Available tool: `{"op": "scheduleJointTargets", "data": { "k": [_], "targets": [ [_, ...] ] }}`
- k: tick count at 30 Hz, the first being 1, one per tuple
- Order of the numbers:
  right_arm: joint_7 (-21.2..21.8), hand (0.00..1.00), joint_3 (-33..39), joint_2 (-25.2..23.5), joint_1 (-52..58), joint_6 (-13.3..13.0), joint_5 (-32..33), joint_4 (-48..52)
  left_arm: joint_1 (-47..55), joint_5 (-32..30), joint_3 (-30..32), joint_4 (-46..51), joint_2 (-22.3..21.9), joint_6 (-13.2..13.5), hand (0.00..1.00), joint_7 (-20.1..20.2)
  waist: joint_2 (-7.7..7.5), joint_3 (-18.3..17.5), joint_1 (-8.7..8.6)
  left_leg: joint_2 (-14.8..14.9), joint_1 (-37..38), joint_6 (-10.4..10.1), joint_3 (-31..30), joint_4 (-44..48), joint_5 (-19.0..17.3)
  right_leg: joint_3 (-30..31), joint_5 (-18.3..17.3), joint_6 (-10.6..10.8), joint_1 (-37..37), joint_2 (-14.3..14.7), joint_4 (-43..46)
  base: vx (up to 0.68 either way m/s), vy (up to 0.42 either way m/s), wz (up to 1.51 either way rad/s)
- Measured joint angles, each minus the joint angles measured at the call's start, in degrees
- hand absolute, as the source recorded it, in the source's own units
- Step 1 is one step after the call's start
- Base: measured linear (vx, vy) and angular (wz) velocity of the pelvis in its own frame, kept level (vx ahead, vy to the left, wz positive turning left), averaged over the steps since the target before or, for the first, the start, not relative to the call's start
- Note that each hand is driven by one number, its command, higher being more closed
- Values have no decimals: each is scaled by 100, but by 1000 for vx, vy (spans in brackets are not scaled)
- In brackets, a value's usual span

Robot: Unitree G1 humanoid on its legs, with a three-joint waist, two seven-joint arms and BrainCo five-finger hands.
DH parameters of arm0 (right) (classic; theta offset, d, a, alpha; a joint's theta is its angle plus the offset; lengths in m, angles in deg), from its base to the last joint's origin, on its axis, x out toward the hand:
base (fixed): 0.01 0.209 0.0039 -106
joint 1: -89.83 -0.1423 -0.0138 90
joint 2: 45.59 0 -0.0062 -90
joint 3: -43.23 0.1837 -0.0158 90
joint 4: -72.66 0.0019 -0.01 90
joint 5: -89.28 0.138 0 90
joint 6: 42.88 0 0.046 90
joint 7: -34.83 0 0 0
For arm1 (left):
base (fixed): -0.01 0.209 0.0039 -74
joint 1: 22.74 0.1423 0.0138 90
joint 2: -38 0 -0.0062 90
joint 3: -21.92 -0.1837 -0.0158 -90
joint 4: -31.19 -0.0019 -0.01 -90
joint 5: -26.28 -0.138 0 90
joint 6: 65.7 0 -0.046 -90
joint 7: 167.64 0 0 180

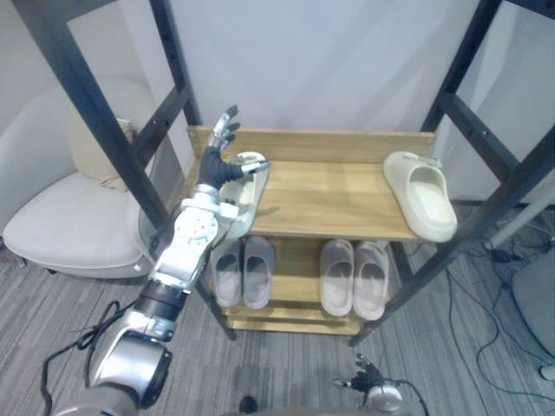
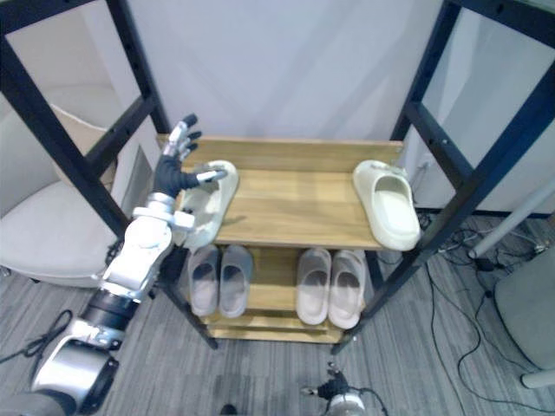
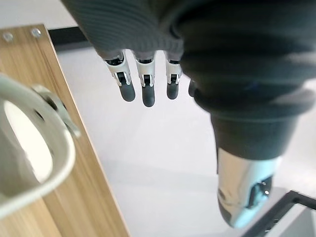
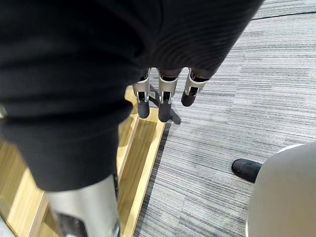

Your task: Organize the slippers on the shoe rack

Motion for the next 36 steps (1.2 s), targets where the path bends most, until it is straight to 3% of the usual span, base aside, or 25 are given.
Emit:
{"op": "scheduleJointTargets", "data": {
  "k": [36],
  "targets": [
    [55, 0, 154, -177, 261, -4, 44, 353, -483, -2109, 347, -1319, 392, -639, 0, 14, 26, 15, 31, 100, 20, -58, 482, -6, -62, 421, 56, -44, -214, 74, 36, -11, -3, -6]
  ]
}}
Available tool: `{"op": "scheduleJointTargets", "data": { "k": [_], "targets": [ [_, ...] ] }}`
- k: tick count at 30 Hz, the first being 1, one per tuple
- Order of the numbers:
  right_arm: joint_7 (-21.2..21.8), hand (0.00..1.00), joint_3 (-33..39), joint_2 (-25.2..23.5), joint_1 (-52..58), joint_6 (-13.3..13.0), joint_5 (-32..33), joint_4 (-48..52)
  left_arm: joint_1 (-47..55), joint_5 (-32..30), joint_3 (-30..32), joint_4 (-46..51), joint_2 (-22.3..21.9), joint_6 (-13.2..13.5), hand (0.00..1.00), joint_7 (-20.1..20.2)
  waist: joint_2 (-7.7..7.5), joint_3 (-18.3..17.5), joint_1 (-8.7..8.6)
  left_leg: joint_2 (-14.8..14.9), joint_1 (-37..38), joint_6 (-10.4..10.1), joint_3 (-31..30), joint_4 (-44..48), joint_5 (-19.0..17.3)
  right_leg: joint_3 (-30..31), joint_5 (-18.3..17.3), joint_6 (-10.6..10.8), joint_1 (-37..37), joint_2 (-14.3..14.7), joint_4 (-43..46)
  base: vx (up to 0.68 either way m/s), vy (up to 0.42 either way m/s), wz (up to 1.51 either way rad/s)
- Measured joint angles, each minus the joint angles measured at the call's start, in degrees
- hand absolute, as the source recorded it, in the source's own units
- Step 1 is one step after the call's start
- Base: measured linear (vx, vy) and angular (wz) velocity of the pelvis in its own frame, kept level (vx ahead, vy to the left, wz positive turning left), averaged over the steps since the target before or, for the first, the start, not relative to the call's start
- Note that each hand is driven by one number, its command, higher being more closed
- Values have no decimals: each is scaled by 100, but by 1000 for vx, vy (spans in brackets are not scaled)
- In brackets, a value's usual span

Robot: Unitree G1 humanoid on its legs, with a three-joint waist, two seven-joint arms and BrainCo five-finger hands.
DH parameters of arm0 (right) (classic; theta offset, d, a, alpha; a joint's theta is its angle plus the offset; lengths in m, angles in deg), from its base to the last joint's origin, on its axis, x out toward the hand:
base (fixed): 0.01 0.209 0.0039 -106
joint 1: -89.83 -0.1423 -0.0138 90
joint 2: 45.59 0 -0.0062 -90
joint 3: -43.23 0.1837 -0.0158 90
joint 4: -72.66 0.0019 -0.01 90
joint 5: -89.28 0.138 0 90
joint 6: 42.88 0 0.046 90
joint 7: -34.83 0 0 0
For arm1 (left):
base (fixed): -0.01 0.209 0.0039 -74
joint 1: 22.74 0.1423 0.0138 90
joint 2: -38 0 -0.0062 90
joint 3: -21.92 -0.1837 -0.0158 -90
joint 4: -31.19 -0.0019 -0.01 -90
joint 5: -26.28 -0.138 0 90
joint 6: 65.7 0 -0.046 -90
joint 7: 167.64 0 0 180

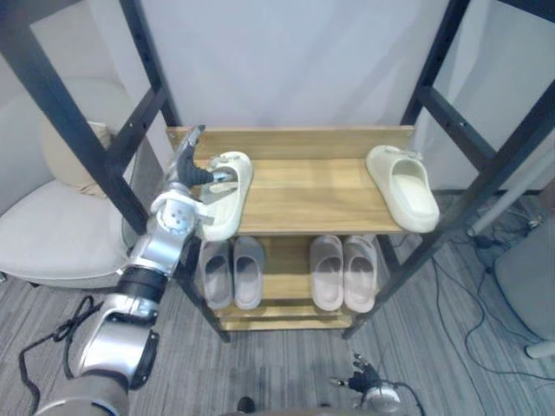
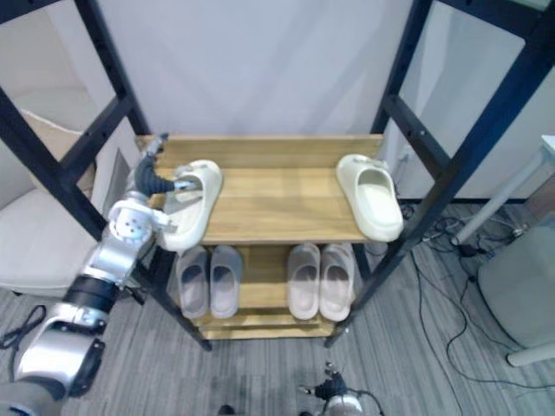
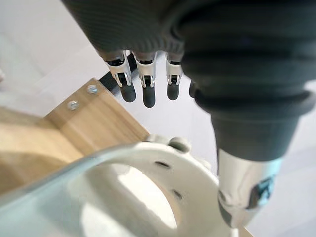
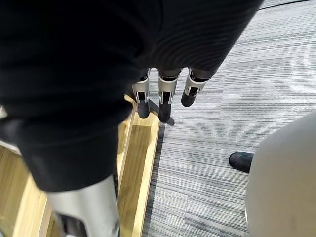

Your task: Organize the slippers on the shoe rack

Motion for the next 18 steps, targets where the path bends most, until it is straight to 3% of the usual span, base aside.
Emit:
{"op": "scheduleJointTargets", "data": {
  "k": [18],
  "targets": [
    [-10, 0, 7, 21, 161, -9, 30, 300, -444, -1366, -463, -371, 319, -195, 0, 129, 117, 11, -3, 71, -6, -25, 257, 0, -17, 214, 18, -13, -161, 23, 80, -13, -6, -6]
  ]
}}
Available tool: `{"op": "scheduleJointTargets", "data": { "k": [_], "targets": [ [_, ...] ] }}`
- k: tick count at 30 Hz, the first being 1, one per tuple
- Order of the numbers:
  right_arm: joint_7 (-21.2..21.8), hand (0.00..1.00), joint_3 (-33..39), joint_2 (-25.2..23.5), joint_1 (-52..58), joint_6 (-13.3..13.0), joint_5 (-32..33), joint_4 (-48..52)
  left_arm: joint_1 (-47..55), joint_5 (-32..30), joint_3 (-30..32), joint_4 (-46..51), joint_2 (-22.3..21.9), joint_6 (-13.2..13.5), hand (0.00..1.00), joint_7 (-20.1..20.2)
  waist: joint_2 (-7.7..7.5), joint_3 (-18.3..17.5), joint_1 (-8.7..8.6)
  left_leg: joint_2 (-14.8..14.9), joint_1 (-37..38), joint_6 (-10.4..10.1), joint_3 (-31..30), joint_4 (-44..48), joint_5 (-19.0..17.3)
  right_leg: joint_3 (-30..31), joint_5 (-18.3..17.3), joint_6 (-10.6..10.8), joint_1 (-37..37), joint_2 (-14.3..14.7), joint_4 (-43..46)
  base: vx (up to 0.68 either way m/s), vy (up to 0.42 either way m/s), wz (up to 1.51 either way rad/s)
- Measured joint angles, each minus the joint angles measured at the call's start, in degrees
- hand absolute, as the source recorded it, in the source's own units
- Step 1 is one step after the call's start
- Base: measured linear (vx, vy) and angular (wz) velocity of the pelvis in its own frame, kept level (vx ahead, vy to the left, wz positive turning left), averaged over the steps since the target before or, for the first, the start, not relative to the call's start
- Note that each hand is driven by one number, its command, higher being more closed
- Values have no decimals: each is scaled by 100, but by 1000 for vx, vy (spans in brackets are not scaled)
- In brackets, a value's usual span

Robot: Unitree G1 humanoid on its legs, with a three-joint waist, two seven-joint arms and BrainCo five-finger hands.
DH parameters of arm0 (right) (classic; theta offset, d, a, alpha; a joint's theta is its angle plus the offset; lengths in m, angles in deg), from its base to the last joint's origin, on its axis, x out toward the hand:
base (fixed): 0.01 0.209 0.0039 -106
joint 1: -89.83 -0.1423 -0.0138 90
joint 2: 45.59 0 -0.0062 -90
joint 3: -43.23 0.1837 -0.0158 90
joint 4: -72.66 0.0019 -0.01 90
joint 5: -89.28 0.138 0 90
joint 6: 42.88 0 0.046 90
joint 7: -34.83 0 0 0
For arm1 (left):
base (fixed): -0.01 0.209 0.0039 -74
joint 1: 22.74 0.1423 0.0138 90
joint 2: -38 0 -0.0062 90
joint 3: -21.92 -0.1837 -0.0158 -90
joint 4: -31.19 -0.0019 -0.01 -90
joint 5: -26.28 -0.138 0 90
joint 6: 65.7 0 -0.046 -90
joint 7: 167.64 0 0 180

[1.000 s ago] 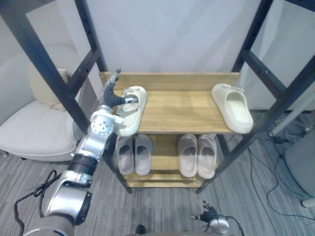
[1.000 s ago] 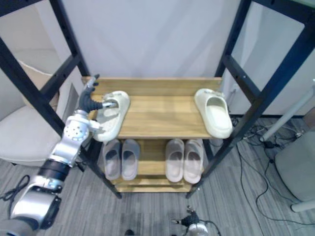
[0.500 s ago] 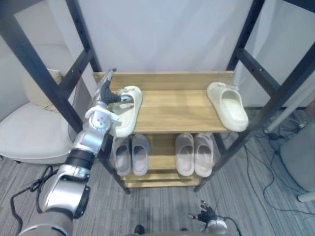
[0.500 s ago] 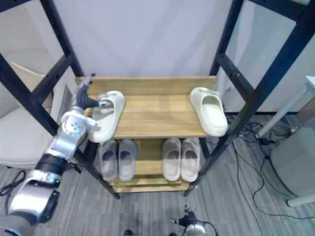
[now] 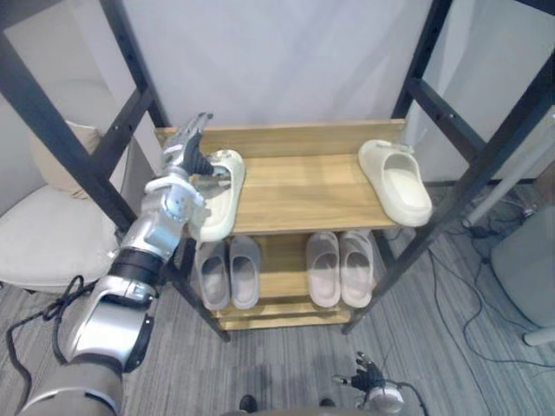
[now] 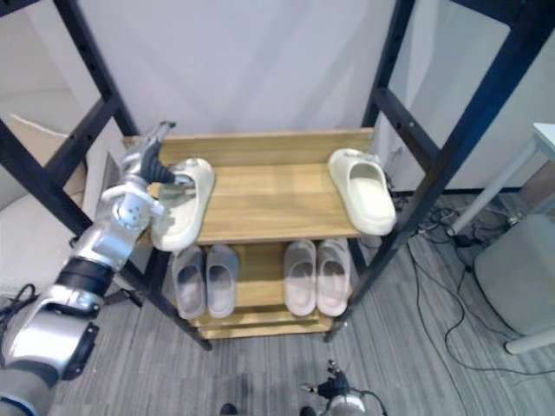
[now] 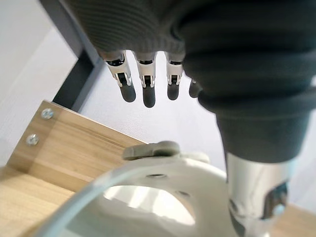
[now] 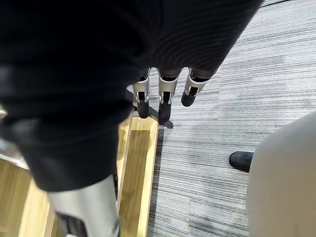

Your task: Organize the slippers on the shoe rack

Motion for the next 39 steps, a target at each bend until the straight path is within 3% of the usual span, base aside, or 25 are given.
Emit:
{"op": "scheduleJointTargets", "data": {
  "k": [10, 18, 19, 26, 32, 39],
  "targets": [
    [-34, 0, 9, 7, 3, -2, 40, 0, 0, -236, -35, -11, 2, -19, 0, 0, 47, -5, 4, 19, -4, -1, 1, 1, 1, 7, 7, -3, -9, 19, 2, -5, -3, -1],
    [-55, 0, 7, 40, 6, -18, 39, 0, 1, -684, -510, -10, 107, -5, 0, 145, 66, 3, 3, 19, 4, -1, -34, 0, 2, -35, 7, -2, 21, 16, -5, -7, -4, 2],
    [-56, 0, 7, 41, 5, -24, 39, 1, 1, -713, -553, -11, 107, -4, 100, 168, 72, 6, 2, 19, 4, -1, -30, 0, 2, -33, 7, -2, 20, 16, -5, 0, 0, 0],
    [-99, 0, 8, 45, 6, -27, 38, 8, -71, -893, -794, -10, 236, 120, 100, 235, 114, -3, -4, 45, 1, -15, 104, 0, -8, 98, 26, -10, -51, 39, 1, -7, -4, -8],
    [-108, 0, 7, 42, 27, -27, 37, 144, -190, -889, -893, -12, 250, 136, 100, 264, 154, 7, -139, 51, 16, -22, 145, 0, -13, 136, 34, -12, -54, 46, -3, -4, -4, -3],
    [-110, 0, 7, 56, 62, -29, 38, 234, -192, -834, -896, -9, 250, 170, 100, 249, 219, 5, -181, 70, 24, -26, 166, 0, -17, 164, 45, -19, -58, 65, -10, -4, -4, -2]
  ]
}}
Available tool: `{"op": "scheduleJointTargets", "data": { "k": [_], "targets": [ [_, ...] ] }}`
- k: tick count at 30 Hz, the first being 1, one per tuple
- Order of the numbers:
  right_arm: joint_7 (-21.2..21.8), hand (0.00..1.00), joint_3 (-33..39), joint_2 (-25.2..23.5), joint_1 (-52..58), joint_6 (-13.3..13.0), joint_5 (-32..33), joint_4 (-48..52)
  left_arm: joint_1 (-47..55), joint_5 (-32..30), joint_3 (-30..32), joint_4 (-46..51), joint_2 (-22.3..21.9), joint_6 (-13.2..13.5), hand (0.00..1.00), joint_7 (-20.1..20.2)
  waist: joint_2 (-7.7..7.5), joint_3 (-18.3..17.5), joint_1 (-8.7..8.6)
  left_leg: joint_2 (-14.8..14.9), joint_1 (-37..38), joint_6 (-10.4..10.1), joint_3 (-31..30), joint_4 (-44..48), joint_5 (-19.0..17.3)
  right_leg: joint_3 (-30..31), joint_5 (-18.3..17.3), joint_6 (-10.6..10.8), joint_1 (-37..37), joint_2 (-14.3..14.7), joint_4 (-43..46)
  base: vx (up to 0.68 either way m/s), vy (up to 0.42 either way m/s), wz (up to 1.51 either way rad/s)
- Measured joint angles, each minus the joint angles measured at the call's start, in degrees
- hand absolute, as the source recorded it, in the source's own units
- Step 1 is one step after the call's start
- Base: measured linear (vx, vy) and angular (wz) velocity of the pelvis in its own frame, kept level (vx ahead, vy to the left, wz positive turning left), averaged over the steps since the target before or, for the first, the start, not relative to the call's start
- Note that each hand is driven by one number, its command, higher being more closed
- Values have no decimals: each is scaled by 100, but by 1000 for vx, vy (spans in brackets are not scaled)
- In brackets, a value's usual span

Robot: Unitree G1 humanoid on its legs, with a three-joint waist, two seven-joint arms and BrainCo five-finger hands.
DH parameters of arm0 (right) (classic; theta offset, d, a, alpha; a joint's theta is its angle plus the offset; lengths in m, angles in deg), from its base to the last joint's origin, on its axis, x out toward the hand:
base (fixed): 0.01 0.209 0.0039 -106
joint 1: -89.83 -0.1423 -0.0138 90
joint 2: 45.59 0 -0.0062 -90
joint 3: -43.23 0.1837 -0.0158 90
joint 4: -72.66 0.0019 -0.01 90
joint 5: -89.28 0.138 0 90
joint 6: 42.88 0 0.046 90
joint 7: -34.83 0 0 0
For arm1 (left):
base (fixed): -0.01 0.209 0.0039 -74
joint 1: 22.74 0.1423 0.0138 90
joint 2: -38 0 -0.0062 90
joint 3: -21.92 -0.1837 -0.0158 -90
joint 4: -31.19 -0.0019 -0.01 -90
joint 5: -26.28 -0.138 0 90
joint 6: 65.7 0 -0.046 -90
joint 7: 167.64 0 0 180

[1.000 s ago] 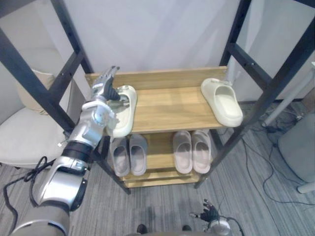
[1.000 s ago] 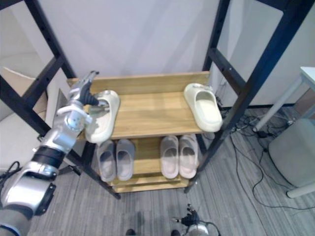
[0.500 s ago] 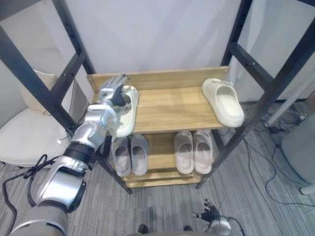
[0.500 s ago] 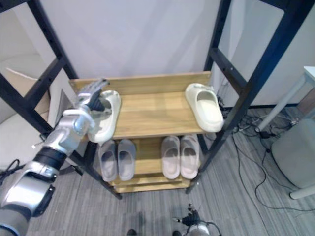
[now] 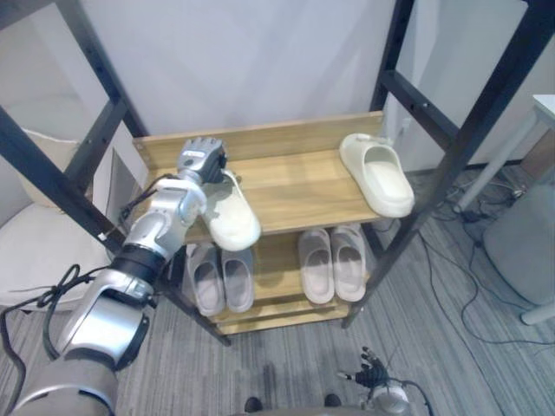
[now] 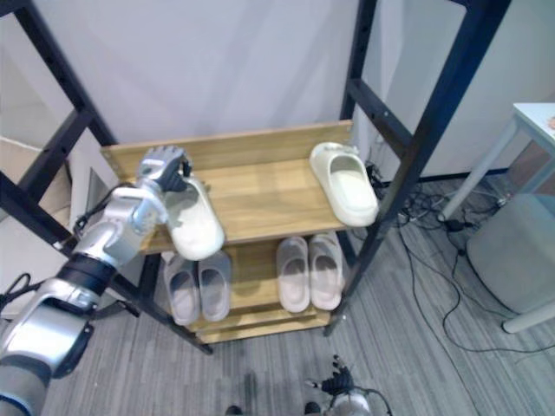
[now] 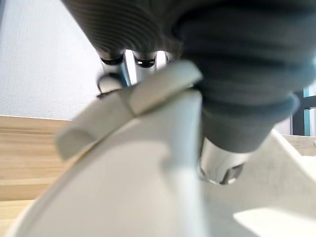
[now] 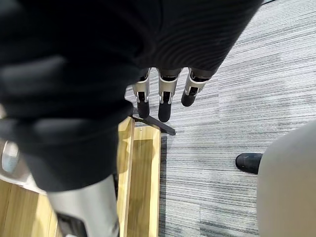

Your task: Organize the slippers on the shoe rack

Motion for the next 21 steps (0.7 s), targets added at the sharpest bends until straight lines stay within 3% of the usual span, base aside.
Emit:
{"op": "scheduleJointTargets", "data": {
  "k": [11, 19, 21],
  "targets": [
    [-40, 0, 1, 51, -24, -6, 4, -3, -96, 57, -338, 177, 0, 79, 100, -61, 60, 13, -57, -46, -8, 2, -44, 1, 2, -18, 3, 4, 4, -13, -4, 0, 0, 0],
    [-111, 0, 1, 163, -159, -58, 28, -86, -384, 38, -670, 180, -3, 124, 100, -309, 198, 101, -176, -42, -49, 3, 15, 0, 1, 101, 40, 0, -107, 8, -3, -1, -1, -6],
    [-163, 0, 3, 167, -210, -66, 128, -131, -458, -9, -709, 174, -7, 168, 100, -359, 207, 120, -275, -42, -45, 0, 33, 0, -2, 120, 41, -1, -112, 11, -3, -2, -9, -9]
  ]
}}
